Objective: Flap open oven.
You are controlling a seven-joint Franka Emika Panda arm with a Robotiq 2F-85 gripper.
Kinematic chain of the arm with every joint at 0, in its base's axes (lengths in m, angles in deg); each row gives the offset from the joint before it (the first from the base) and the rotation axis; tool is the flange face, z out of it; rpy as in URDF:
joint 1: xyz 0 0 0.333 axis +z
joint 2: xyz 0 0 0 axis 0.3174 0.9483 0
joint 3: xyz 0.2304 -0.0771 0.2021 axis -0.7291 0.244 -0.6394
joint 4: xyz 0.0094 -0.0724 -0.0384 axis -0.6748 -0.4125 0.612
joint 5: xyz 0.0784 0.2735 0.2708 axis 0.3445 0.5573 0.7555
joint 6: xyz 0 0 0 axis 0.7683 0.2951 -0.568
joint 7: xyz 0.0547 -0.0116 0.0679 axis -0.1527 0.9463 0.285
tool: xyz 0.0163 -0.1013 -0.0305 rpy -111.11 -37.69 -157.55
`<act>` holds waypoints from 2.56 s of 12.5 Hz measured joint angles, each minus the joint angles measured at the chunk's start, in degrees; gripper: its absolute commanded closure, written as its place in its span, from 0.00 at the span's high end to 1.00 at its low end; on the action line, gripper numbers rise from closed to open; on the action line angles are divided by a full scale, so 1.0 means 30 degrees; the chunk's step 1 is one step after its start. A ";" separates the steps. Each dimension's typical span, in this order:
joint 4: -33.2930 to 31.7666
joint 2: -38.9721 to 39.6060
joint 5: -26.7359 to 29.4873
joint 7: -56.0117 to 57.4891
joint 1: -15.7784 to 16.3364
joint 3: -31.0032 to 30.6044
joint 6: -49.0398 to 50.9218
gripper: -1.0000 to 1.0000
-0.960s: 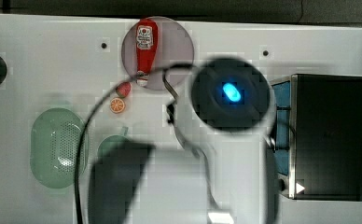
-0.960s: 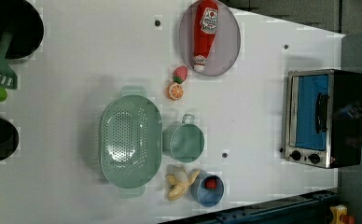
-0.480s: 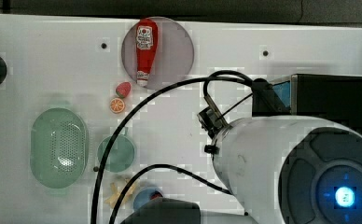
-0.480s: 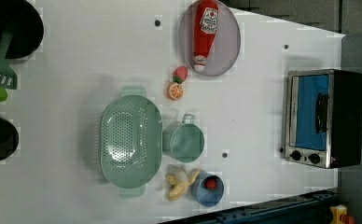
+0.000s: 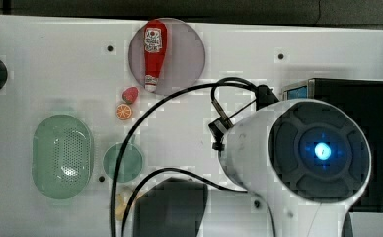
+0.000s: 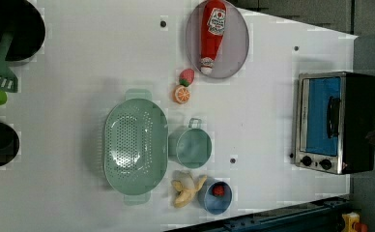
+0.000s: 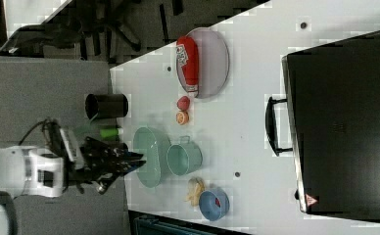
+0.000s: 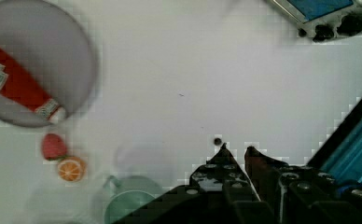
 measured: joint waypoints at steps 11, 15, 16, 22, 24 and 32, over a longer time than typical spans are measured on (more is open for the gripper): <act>-0.4868 0.1424 -0.3512 0.9665 -0.0083 0.3916 -0.6572 0.17; -0.5987 0.2331 -0.3698 1.5410 -0.0431 0.5319 -0.9327 0.17; -0.6062 0.2667 -0.3848 1.6883 -0.0434 0.5659 -1.0325 0.17; -0.6024 0.5363 -0.3633 1.9858 -0.0672 0.6723 -1.4923 0.17; -0.5987 0.6282 -0.3736 1.9998 -0.0599 0.6727 -1.5557 0.17; -0.5912 0.7696 -0.4041 2.0240 -0.0454 0.6359 -1.6163 0.17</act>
